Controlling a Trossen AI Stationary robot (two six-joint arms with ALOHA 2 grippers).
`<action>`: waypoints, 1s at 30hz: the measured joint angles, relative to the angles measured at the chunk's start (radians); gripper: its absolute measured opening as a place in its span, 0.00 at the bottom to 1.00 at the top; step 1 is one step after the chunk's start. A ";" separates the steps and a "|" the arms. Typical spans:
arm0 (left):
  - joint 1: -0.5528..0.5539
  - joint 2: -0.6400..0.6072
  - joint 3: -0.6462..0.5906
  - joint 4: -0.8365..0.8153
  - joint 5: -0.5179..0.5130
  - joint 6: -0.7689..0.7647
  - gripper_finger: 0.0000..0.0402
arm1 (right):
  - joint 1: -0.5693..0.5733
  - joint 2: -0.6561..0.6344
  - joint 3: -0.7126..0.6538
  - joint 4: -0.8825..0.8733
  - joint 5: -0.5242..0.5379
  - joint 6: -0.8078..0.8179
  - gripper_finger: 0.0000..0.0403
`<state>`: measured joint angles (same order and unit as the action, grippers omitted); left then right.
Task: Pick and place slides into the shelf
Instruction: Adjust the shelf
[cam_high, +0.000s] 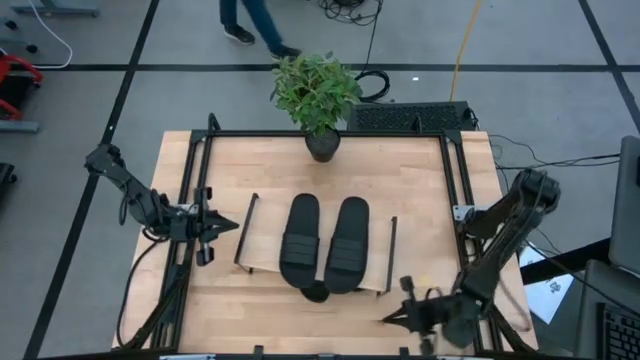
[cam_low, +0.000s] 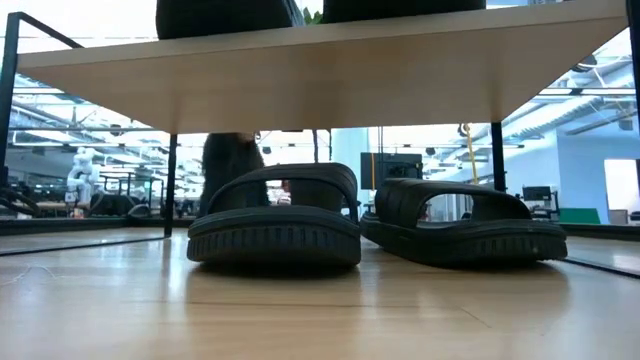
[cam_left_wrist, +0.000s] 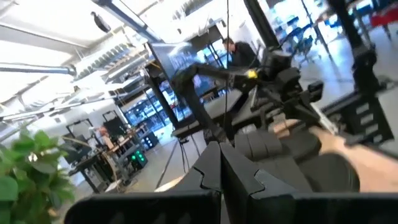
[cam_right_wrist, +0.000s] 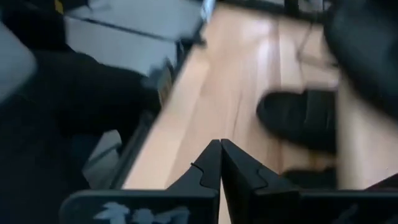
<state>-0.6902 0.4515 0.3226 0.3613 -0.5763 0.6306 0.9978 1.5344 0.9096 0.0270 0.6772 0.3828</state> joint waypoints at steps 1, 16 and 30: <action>-0.001 0.000 0.019 -0.007 0.000 0.002 0.00 | 0.004 -0.037 0.000 -0.001 0.000 -0.041 0.00; 0.058 0.007 0.305 -0.535 0.007 -0.198 0.00 | -0.079 -0.329 -0.109 0.081 -0.125 -0.266 0.00; 0.060 0.006 0.305 -0.508 -0.010 -0.168 0.01 | -0.114 -0.062 -0.195 0.440 -0.194 -0.176 0.00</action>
<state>-0.6302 0.4573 0.6273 -0.1471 -0.5865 0.4621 0.8837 1.4726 0.7147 0.4665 0.4832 0.2068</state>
